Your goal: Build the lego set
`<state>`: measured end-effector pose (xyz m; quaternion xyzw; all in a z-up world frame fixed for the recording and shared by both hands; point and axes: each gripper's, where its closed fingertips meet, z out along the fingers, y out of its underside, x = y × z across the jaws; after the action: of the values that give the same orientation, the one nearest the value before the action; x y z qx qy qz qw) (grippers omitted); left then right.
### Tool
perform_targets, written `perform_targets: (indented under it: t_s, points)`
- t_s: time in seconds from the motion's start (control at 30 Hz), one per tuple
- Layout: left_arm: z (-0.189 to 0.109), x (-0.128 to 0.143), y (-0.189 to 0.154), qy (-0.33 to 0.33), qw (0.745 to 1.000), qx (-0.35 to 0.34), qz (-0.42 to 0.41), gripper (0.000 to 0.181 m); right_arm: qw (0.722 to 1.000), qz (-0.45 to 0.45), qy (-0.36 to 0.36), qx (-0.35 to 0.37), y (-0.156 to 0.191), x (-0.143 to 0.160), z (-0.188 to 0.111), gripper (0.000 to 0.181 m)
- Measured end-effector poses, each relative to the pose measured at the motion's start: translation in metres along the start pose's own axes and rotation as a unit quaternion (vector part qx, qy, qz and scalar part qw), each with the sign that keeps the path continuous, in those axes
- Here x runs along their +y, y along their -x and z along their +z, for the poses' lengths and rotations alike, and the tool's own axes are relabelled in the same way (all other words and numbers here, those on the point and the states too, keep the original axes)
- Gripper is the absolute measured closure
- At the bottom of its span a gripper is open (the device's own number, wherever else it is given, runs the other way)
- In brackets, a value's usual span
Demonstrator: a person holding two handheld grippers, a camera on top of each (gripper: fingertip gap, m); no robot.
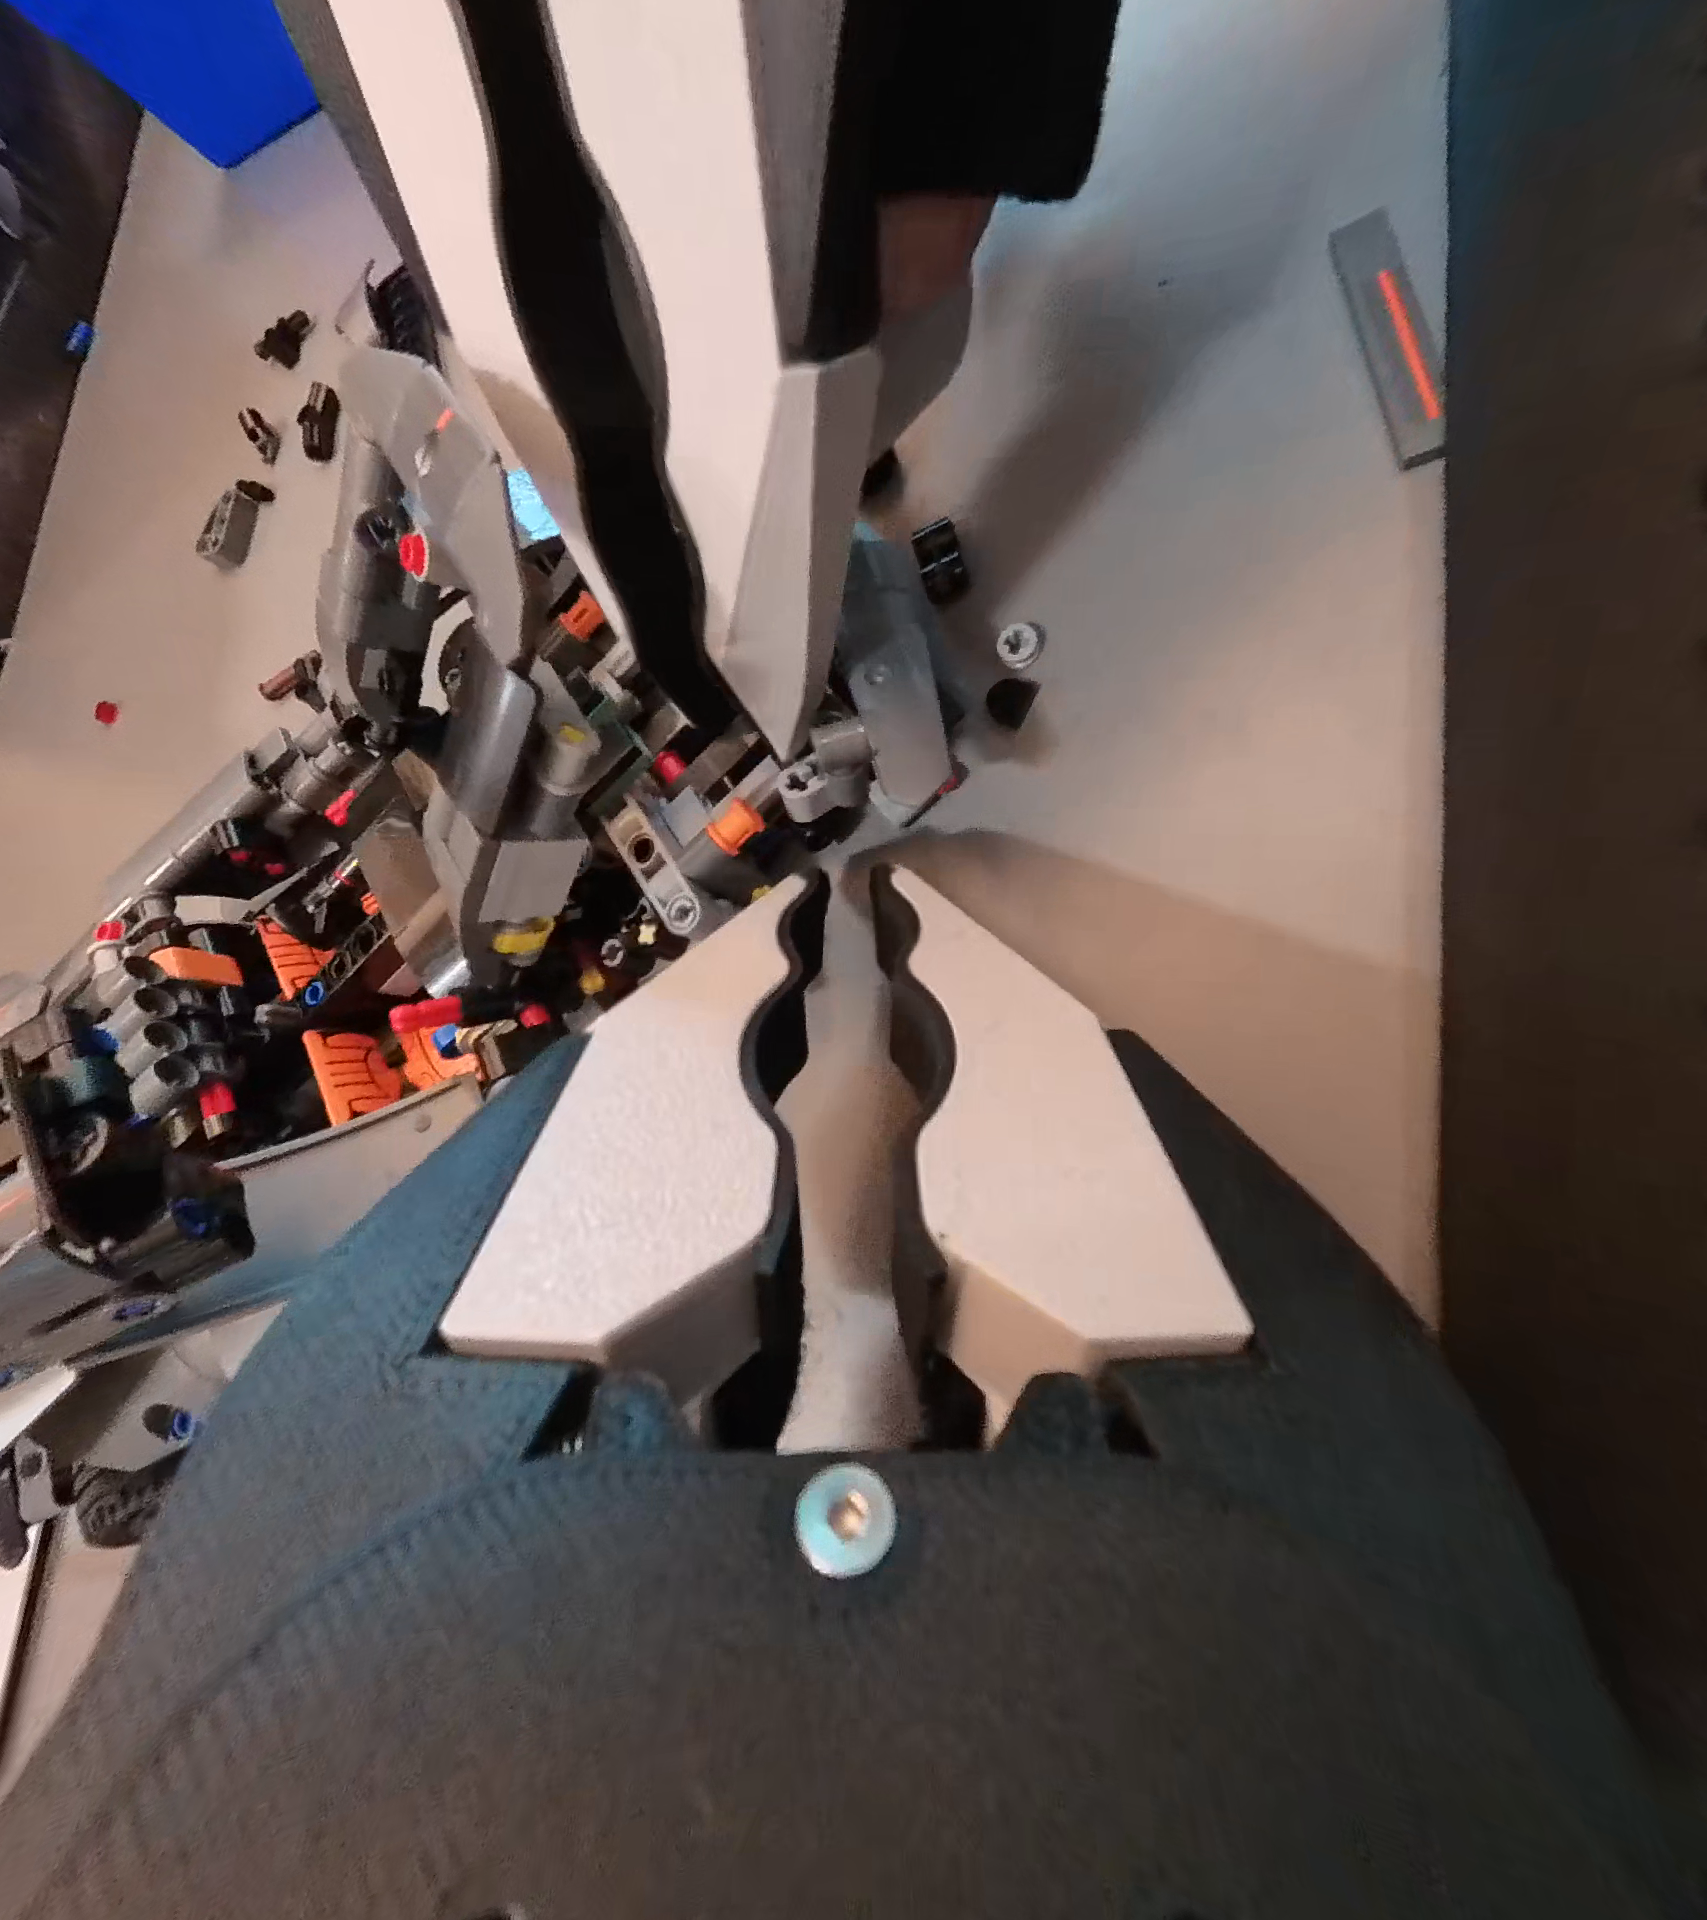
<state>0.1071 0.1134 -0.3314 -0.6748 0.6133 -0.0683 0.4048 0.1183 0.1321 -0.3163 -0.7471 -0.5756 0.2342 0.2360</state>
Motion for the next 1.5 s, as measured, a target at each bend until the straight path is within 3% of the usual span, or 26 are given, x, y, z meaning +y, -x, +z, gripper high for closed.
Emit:
perform_targets:
  t_s: [0.8,1.07,1.33,1.5]
  points:
    - [0.010,-0.002,0.003,0.010,1.000,-0.027,-0.006,0.181,0.996,0.056,0.032,-0.063,0.001,0.001,0.004,0.160]
    - [0.011,-0.002,0.002,0.017,0.999,-0.032,-0.001,0.181,0.995,0.052,0.041,-0.077,0.005,0.001,0.006,0.172]
    - [0.011,-0.002,0.002,0.023,0.999,-0.032,-0.005,0.181,0.995,0.040,0.052,-0.075,0.005,0.001,0.006,0.172]
    - [0.011,-0.003,0.000,0.011,1.000,-0.027,0.010,0.181,0.996,0.045,0.027,-0.071,-0.001,0.001,-0.006,0.153]
